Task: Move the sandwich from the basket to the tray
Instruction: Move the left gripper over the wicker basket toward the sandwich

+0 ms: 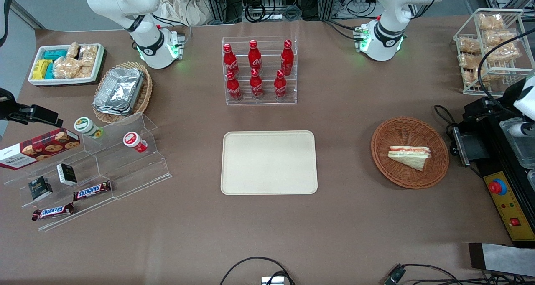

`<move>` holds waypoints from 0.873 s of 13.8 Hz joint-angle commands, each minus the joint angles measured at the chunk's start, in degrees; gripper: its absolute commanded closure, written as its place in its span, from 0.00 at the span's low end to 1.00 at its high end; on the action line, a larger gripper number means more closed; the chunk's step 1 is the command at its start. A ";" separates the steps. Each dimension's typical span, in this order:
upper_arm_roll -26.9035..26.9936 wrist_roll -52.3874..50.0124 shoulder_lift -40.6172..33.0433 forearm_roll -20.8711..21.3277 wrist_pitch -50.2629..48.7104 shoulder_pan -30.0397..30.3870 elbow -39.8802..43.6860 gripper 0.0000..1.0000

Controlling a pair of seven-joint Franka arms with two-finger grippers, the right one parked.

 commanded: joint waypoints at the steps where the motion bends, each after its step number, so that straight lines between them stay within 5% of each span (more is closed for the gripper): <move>1: -0.35 -1.01 3.51 0.43 -2.52 0.11 4.00 0.00; 7: -0.44 -3.37 4.40 0.61 -3.05 0.29 4.18 0.00; 12: -0.09 -23.38 4.92 -3.77 0.10 1.69 -2.58 0.00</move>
